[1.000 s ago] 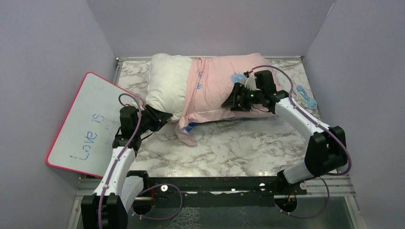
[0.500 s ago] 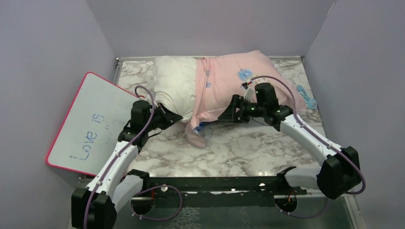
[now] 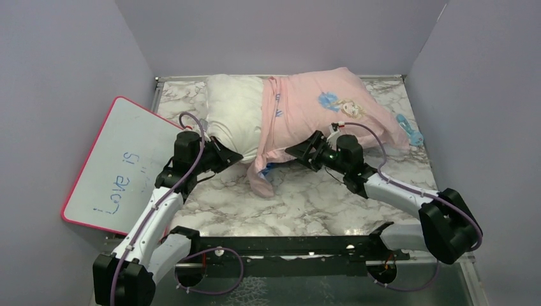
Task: Remove the pillowcase from the pillow
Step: Remove the pillow from the pillowcase.
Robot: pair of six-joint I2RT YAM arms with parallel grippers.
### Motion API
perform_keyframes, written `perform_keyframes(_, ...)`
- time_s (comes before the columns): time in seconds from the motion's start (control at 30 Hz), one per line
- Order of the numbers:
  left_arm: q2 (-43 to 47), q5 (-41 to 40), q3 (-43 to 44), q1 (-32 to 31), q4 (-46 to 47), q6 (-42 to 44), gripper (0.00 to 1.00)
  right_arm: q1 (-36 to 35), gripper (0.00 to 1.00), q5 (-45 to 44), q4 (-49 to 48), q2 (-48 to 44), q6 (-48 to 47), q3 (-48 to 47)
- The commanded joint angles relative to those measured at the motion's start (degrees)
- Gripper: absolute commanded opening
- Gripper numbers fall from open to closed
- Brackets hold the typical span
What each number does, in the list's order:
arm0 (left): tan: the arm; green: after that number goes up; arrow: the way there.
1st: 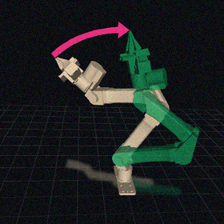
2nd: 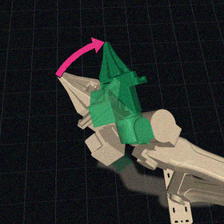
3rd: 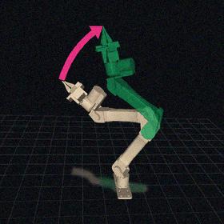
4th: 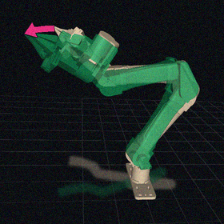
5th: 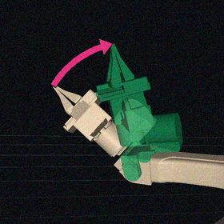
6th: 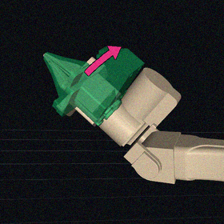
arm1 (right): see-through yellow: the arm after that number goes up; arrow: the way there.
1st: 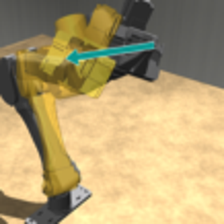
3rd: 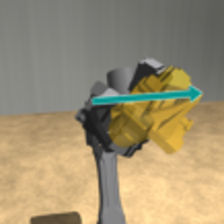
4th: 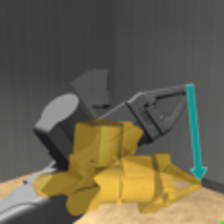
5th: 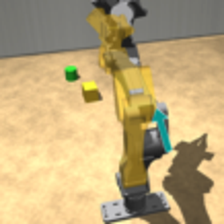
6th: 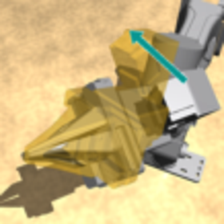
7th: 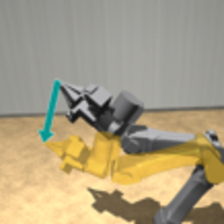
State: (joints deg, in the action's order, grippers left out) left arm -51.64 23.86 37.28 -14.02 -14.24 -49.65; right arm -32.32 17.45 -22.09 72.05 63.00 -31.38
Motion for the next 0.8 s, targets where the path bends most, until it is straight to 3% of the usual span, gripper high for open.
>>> perform_keyframes(0.0, 1.47, -0.51, 3.17, -0.59, 1.33, 1.80, 0.00, -0.42, 0.79, -2.44, -16.01, 4.37, 3.82, -2.34)
perform_keyframes(0.13, 1.92, -2.63, 3.65, -0.53, 0.68, 1.23, 0.00, -0.42, 0.58, -3.38, -13.71, 7.82, 4.71, -4.30)
perform_keyframes(0.3, 2.46, -5.78, 4.92, -0.57, -2.24, 1.75, 0.00, -0.38, 0.02, -6.45, -4.68, 5.76, 2.60, -5.90)
perform_keyframes(0.43, 2.86, -16.12, 6.88, -0.51, -9.99, 2.52, 0.00, -0.35, 0.01, -14.92, 11.42, 1.50, -1.36, -9.79)
perform_keyframes(0.6, 1.01, -26.86, 11.33, -0.16, -17.80, 5.72, 0.00, 0.97, 0.01, -33.40, 31.75, -1.79, -12.08, -16.66)
perform_keyframes(0.77, -0.53, -26.14, 12.29, 1.13, -18.07, 6.52, 0.00, 9.52, 0.01, -28.80, 36.46, -2.16, -18.40, -16.84)
